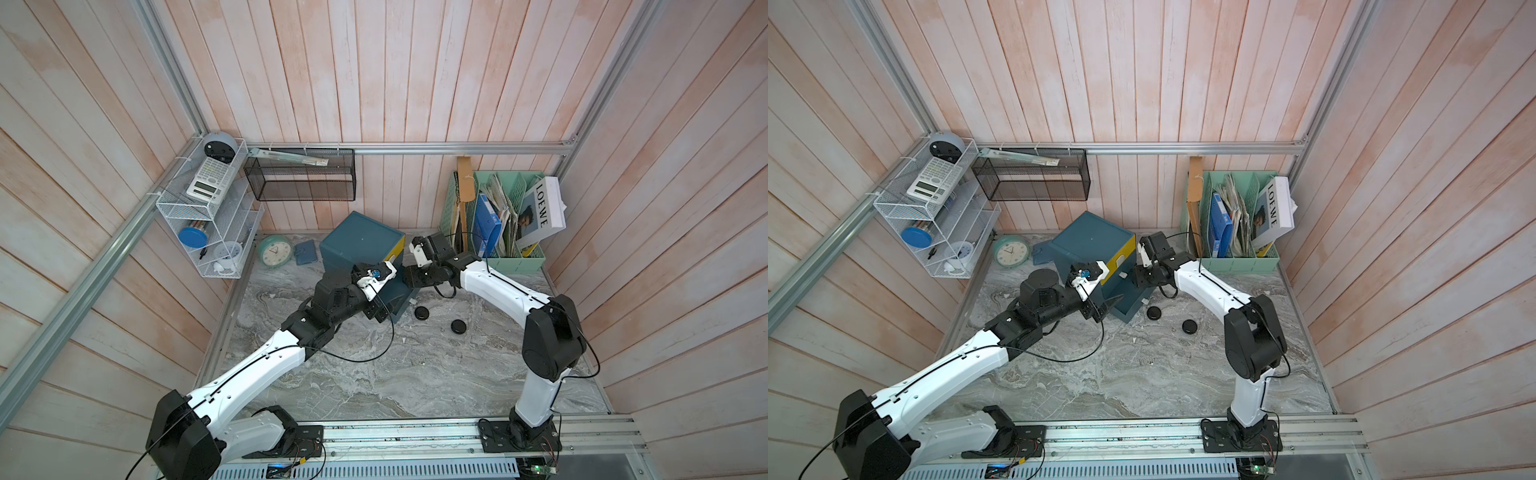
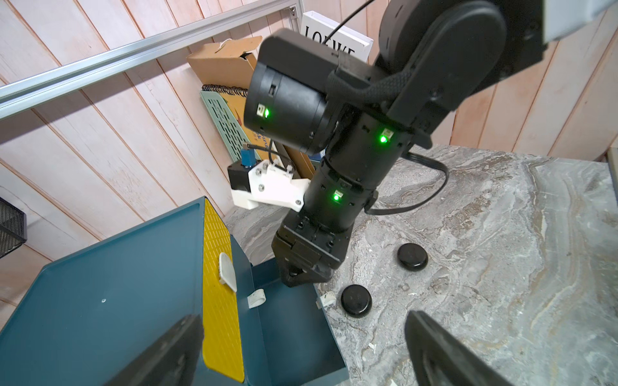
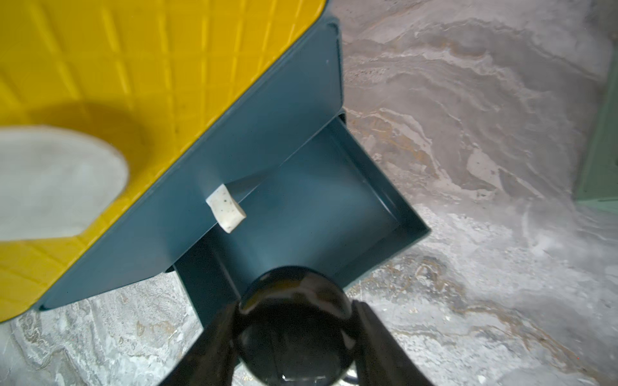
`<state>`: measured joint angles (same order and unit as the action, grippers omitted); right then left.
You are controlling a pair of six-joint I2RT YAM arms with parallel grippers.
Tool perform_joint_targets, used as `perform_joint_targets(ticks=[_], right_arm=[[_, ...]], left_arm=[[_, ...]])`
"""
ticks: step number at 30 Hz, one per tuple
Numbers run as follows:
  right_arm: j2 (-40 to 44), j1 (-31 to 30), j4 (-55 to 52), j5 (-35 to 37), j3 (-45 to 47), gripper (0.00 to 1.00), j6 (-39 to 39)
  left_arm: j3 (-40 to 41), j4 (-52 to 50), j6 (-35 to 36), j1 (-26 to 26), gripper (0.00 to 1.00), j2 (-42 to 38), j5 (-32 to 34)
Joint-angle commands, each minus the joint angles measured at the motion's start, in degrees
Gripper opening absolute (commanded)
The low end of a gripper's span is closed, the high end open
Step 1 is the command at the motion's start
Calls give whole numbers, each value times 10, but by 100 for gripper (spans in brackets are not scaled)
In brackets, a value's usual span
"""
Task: Put the bluetooth earphones in the drawer according to color
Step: Place the bluetooth earphone in the drawer.
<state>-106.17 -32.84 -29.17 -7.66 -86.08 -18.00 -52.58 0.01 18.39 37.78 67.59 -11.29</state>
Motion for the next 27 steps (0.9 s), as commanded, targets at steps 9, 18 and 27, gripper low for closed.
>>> perform_joint_targets(ticks=[9,18,27], right_arm=[[-43,-5,31,-44,-23,49,-21],[-81,-5,51,-74,-36,57,-27],[-92,-5,48,-70,-37,64,-24]], left_arm=[[14,15,-4,-18,100,4,4],[14,18,-6,-21,100,6,3],[17,28,-12,-21,100,2,3]])
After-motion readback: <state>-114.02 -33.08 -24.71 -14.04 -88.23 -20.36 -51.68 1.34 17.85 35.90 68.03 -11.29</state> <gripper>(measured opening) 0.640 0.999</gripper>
